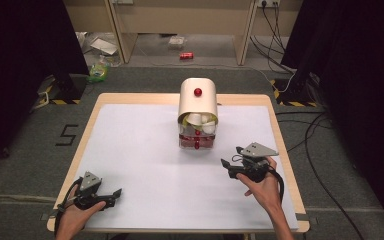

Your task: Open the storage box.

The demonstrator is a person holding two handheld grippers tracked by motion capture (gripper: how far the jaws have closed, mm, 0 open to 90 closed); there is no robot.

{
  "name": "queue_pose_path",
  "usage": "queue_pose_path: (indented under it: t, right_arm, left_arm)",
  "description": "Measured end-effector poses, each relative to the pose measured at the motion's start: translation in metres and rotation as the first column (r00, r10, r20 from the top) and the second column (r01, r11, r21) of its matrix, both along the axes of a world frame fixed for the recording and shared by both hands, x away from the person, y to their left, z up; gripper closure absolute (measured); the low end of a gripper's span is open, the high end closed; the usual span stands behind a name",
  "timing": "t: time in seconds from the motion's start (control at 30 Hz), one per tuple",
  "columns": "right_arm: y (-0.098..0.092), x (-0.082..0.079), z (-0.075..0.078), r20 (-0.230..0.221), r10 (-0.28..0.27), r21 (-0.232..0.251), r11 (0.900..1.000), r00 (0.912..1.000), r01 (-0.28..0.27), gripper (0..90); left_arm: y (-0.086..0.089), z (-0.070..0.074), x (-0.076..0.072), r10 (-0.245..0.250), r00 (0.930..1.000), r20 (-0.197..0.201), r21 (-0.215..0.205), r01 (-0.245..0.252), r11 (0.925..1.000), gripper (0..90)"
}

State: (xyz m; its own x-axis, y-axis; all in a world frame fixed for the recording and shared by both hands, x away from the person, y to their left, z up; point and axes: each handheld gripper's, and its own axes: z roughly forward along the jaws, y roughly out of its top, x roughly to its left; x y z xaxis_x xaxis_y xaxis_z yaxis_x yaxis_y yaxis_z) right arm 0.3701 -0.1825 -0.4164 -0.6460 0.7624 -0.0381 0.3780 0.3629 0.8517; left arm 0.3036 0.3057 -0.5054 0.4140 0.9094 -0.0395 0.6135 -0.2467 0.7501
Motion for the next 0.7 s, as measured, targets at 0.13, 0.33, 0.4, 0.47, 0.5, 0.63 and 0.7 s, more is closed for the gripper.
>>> queue_pose_path:
  t: [0.13,0.33,0.4,0.47,0.5,0.63,0.7]
  right_arm:
    - [0.006,0.002,0.006,0.012,0.018,0.001,1.000,0.9998,-0.018,32.2]
    - [0.012,0.006,0.013,0.020,0.030,-0.002,1.000,0.9993,-0.030,33.7]
    - [0.015,0.007,0.015,0.018,0.035,0.000,0.999,0.9992,-0.035,33.9]
    - [0.017,0.008,0.016,0.020,0.041,0.004,0.999,0.9990,-0.041,34.0]
    - [0.019,0.009,0.017,0.025,0.044,0.004,0.999,0.9987,-0.044,34.2]
    - [0.024,0.010,0.020,0.031,0.055,0.004,0.998,0.9980,-0.055,34.6]
    - [0.025,0.011,0.022,0.029,0.055,0.005,0.998,0.9981,-0.055,34.6]
  left_arm:
    - [0.000,0.000,0.000,-0.001,1.0000,0.000,-0.001,0.001,1.0000,13.0]
    - [0.000,0.000,0.000,0.000,1.0000,0.000,-0.001,0.000,1.0000,13.0]
    - [0.000,0.000,0.000,0.000,1.0000,0.000,-0.002,0.000,1.0000,13.0]
    - [0.000,0.000,0.000,0.000,1.0000,0.000,-0.002,0.000,1.0000,13.0]
    - [0.000,0.000,0.000,0.000,1.0000,0.000,-0.002,0.000,1.0000,13.0]
    - [0.000,0.000,0.000,0.000,1.0000,0.000,-0.001,0.000,1.0000,13.0]
    - [0.000,0.000,0.000,0.000,1.0000,0.000,-0.002,0.000,1.0000,13.0]
